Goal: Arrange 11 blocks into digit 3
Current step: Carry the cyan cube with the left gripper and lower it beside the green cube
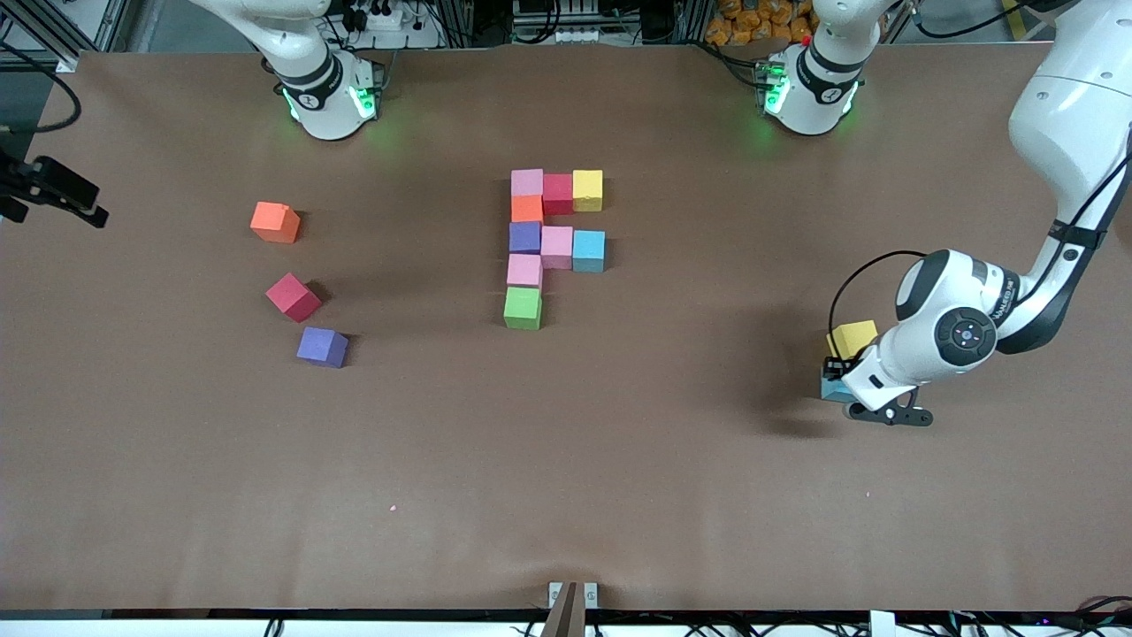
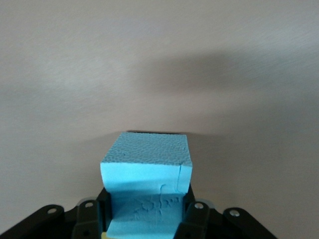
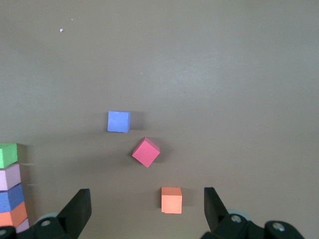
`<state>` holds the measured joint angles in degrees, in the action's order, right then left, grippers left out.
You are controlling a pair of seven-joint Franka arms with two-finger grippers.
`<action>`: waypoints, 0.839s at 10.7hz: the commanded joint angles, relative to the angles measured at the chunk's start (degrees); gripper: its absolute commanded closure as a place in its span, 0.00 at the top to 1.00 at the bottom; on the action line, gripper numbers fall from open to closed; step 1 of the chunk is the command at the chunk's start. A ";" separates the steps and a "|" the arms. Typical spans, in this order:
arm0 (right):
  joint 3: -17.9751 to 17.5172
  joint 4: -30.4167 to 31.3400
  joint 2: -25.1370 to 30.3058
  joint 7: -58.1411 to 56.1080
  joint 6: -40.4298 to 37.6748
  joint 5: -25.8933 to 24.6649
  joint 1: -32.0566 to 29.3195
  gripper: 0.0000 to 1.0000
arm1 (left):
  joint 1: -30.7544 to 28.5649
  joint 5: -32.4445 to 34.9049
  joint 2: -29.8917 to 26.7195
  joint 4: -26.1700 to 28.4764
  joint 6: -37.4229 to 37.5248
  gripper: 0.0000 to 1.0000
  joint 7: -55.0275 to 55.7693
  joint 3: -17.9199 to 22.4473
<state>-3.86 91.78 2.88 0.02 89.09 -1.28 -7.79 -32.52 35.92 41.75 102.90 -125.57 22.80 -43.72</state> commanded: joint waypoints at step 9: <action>-0.18 -0.38 -1.56 0.68 -0.50 -0.57 1.46 1.00 | 32.46 -5.94 1.48 -12.09 1.29 0.00 47.13 -2.02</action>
<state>-4.14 91.79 1.58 0.01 88.86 -1.36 -7.41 -6.42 31.70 41.59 95.36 -125.40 57.06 -49.30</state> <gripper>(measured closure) 0.000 0.458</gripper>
